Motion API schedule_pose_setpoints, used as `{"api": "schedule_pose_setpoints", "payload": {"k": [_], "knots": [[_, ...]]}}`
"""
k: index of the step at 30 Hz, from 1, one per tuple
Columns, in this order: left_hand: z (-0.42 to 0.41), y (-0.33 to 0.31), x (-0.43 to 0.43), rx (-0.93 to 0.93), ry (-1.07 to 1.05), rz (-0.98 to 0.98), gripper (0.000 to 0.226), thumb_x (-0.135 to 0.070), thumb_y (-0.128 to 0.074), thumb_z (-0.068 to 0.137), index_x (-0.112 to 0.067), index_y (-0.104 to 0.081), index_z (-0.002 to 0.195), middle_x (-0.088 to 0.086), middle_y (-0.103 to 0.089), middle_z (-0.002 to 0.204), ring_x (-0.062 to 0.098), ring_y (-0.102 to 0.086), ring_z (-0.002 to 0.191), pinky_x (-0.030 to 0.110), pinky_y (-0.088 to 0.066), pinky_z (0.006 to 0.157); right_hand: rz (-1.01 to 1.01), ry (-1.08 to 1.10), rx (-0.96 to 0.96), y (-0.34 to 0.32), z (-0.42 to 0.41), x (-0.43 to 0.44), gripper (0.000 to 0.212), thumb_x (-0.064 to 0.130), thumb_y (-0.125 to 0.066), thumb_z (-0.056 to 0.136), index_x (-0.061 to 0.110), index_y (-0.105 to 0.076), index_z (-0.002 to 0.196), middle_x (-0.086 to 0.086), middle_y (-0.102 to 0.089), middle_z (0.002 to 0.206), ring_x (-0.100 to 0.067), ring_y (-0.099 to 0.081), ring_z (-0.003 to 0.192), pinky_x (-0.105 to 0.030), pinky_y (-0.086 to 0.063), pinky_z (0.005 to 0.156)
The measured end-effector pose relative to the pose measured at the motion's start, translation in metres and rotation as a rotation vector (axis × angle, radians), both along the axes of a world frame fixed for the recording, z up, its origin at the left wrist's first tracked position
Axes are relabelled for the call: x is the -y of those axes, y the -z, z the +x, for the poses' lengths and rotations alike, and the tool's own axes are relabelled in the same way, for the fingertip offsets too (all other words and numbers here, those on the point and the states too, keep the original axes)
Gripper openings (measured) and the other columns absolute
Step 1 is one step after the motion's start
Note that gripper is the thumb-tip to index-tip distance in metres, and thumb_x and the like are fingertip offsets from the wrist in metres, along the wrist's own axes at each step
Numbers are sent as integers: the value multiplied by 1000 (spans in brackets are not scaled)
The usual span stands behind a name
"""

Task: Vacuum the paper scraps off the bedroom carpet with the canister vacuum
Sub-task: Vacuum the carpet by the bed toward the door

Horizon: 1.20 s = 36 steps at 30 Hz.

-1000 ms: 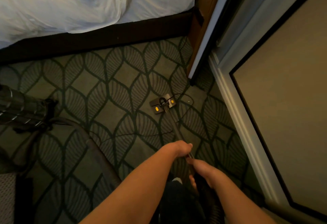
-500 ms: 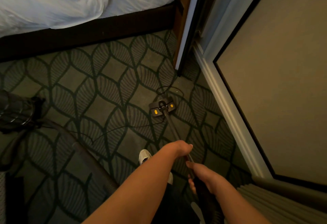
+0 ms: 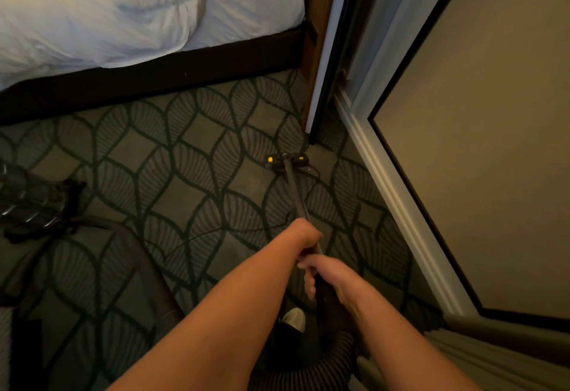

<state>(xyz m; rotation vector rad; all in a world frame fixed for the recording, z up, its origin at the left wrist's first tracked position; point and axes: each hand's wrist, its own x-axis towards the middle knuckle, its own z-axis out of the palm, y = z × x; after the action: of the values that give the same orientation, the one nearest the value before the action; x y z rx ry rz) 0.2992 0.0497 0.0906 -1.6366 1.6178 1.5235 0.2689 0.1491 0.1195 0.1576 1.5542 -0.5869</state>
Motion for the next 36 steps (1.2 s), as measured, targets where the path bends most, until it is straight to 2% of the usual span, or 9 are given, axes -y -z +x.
{"api": "schedule_pose_setpoints", "payload": {"k": [5,11,16,20,22,24,27,32,36], "knots": [[-11,-2,14,-141,-53,-25,50,-35,-59,92,1,-53,126,19,-61,122,32,-60,111,38,-52,93,-60,109,-68,-12,-5,15,27,2,-52,88,5,-48,62,-7,-39,41,-16,-37,27,-16,-32,32],[-37,22,12,-286,-96,92,33,-10,-50,94,-5,-54,126,15,-61,109,20,-55,92,27,-48,68,-35,271,-127,8,-25,22,15,1,-53,86,3,-53,71,-6,-39,44,-16,-37,31,-18,-33,35],[-46,60,8,-245,-30,202,29,2,-45,90,-19,-53,74,4,-53,81,21,-52,90,33,-46,76,36,435,-118,50,-30,24,15,1,-52,84,4,-50,69,-5,-39,39,-15,-37,27,-18,-32,32],[-40,76,12,-161,141,294,32,-2,-42,93,-10,-58,120,9,-55,94,19,-50,66,26,-37,50,99,541,-69,77,-20,25,25,3,-49,87,7,-46,62,-5,-36,37,-15,-36,25,-17,-30,31],[-35,83,18,-113,224,330,27,-6,-41,92,-13,-58,112,9,-53,81,15,-42,53,25,-33,45,137,535,-68,81,-14,33,29,8,-50,90,6,-47,61,-6,-38,36,-18,-38,24,-18,-31,31],[-30,83,26,-87,273,332,20,-10,-40,93,-14,-56,104,7,-50,76,16,-46,57,26,-37,49,174,528,-64,81,-8,44,33,14,-51,94,5,-49,63,-7,-40,34,-19,-40,23,-18,-32,29],[-26,78,50,-74,333,343,32,-17,-39,95,-7,-55,121,10,-54,85,24,-53,80,27,-42,59,155,613,-41,75,-6,71,41,25,-43,102,4,-50,67,-7,-42,34,-17,-40,21,-15,-32,28],[-26,56,98,-3,335,373,46,-36,-29,103,-3,-50,79,10,-47,67,23,-47,55,29,-38,51,79,638,36,64,-3,115,41,30,-41,102,1,-59,79,-14,-54,58,-20,-49,30,-25,-42,38],[-41,53,124,16,278,446,42,-42,-29,102,-12,-50,83,6,-56,75,19,-54,65,32,-45,60,44,590,179,46,-19,125,22,18,-50,97,0,-62,95,-14,-53,68,-22,-54,57,-32,-48,52]]}}
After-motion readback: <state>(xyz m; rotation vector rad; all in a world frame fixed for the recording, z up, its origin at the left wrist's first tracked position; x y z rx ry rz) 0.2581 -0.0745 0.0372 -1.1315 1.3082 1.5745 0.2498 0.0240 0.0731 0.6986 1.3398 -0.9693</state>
